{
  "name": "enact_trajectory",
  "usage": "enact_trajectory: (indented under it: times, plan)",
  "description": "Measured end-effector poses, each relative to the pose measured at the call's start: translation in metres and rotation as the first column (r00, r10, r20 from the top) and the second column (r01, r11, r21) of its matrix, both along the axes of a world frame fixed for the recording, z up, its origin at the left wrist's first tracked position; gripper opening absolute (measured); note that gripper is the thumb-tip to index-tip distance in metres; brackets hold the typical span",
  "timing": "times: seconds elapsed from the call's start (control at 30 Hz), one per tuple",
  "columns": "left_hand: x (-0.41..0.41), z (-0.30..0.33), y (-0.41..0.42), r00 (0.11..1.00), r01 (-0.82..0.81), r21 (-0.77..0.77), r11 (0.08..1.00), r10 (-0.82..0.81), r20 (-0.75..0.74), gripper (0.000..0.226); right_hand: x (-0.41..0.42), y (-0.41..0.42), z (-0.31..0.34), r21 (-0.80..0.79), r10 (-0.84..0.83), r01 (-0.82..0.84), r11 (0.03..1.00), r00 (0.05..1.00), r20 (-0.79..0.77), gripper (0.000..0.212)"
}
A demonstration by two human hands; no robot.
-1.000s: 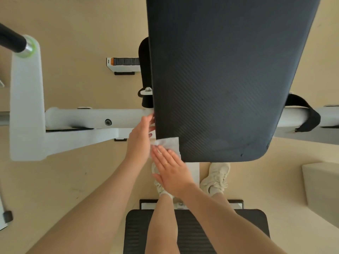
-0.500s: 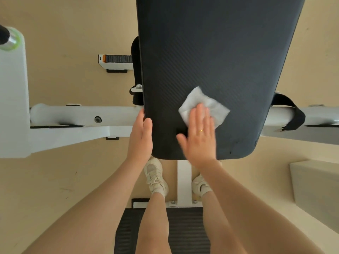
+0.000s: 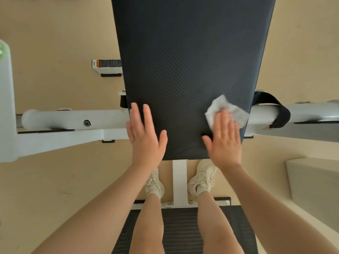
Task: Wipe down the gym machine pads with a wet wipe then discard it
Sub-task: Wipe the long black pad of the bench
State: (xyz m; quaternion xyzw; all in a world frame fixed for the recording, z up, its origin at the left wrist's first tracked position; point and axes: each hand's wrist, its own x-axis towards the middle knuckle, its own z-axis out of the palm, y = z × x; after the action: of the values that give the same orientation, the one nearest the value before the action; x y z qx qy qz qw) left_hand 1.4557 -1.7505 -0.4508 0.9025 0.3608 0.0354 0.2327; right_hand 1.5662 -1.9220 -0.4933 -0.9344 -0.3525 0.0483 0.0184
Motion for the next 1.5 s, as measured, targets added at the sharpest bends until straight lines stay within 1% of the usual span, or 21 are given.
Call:
enact_trajectory:
  times: [0.07,0.13,0.17,0.23,0.3,0.37,0.43,0.5,0.57,0.63,0.7,0.73,0.8,0.9,1.0,1.07,1.1,1.2,1.27,1.37,1.5]
  plan:
    - [0.004,-0.004,-0.004,0.978,0.196,0.149,0.969,-0.182,-0.099,0.080,0.014,-0.010,0.004,0.019,-0.031,0.031,0.999,0.999,-0.019,0.069]
    - [0.005,-0.009,-0.006,0.915,0.393,0.223,0.892,-0.356,-0.189,0.094,0.003,-0.009,-0.003,0.040,0.023,-0.022,0.999,0.999,-0.031,0.072]
    - [0.004,-0.011,-0.007,0.871,0.483,0.242,0.841,-0.433,-0.233,0.101,-0.012,-0.006,-0.009,0.040,0.072,-0.070,0.997,0.996,-0.044,0.075]
    - [-0.001,-0.017,-0.007,0.760,0.641,0.254,0.724,-0.552,-0.343,0.115,-0.051,-0.003,-0.025,0.019,0.230,-0.230,0.973,0.971,-0.070,0.079]
    - [-0.007,-0.019,-0.005,0.662,0.732,0.241,0.637,-0.582,-0.473,0.124,-0.081,-0.008,-0.038,-0.016,0.374,-0.376,0.927,0.925,-0.072,0.072]
    - [-0.012,-0.020,-0.002,0.626,0.748,0.241,0.618,-0.538,-0.564,0.131,-0.087,-0.015,-0.044,-0.017,0.414,-0.416,0.909,0.908,-0.069,0.067]
    - [-0.013,-0.020,0.000,0.618,0.750,0.254,0.611,-0.510,-0.598,0.134,-0.071,-0.019,-0.040,-0.006,0.401,-0.402,0.916,0.914,-0.054,0.072]
    - [-0.012,-0.019,-0.002,0.616,0.750,0.265,0.606,-0.495,-0.612,0.134,-0.042,-0.025,-0.030,0.027,0.286,-0.285,0.958,0.958,-0.033,0.076]
    - [-0.009,-0.019,-0.006,0.632,0.745,0.284,0.604,-0.501,-0.591,0.131,-0.007,-0.034,-0.018,0.079,0.136,-0.135,0.988,0.991,-0.005,0.072]
    - [-0.003,-0.018,-0.011,0.641,0.749,0.291,0.595,-0.541,-0.545,0.126,0.026,-0.043,-0.007,0.102,0.013,-0.013,0.995,1.000,-0.005,0.068]
    - [0.007,-0.017,-0.017,0.651,0.749,0.313,0.584,-0.562,-0.510,0.124,0.041,-0.043,-0.003,0.111,-0.060,0.066,0.992,0.997,-0.056,0.069]
    - [0.014,-0.016,-0.019,0.656,0.747,0.324,0.580,-0.568,-0.496,0.123,0.040,-0.041,-0.005,0.119,-0.044,0.052,0.992,0.996,-0.073,0.070]
    - [0.025,-0.014,-0.023,0.658,0.748,0.330,0.575,-0.583,-0.476,0.123,0.018,-0.041,-0.014,0.108,0.062,-0.054,0.993,0.995,-0.075,0.072]
    - [0.036,-0.009,-0.023,0.651,0.753,0.328,0.570,-0.571,-0.500,0.127,-0.030,-0.052,-0.031,0.022,0.182,-0.181,0.983,0.981,-0.062,0.067]
    - [0.047,-0.004,-0.022,0.637,0.755,0.324,0.570,-0.520,-0.569,0.134,-0.041,-0.057,-0.035,-0.018,0.198,-0.200,0.980,0.979,-0.054,0.064]
    - [0.050,-0.001,-0.024,0.619,0.760,0.310,0.572,-0.492,-0.612,0.138,-0.024,-0.049,-0.029,0.022,0.207,-0.207,0.978,0.977,-0.044,0.063]
    - [0.051,-0.001,-0.025,0.616,0.761,0.307,0.572,-0.487,-0.619,0.139,-0.010,-0.043,-0.025,0.068,0.189,-0.186,0.980,0.981,-0.040,0.063]
    - [0.052,-0.003,-0.024,0.614,0.761,0.305,0.572,-0.487,-0.620,0.139,0.045,-0.017,-0.005,0.251,0.048,-0.046,0.967,0.999,-0.002,0.063]
    - [0.053,-0.004,-0.022,0.612,0.764,0.294,0.574,-0.502,-0.611,0.138,0.077,-0.001,0.008,0.322,-0.015,0.015,0.947,1.000,-0.001,0.065]
    - [0.053,-0.005,-0.021,0.603,0.771,0.276,0.573,-0.520,-0.605,0.137,0.085,0.004,0.015,0.321,-0.030,0.038,0.946,0.999,-0.031,0.066]
    - [0.053,-0.004,-0.019,0.614,0.764,0.272,0.585,-0.530,-0.585,0.136,0.031,-0.033,-0.004,0.157,-0.027,0.047,0.986,0.991,-0.128,0.065]
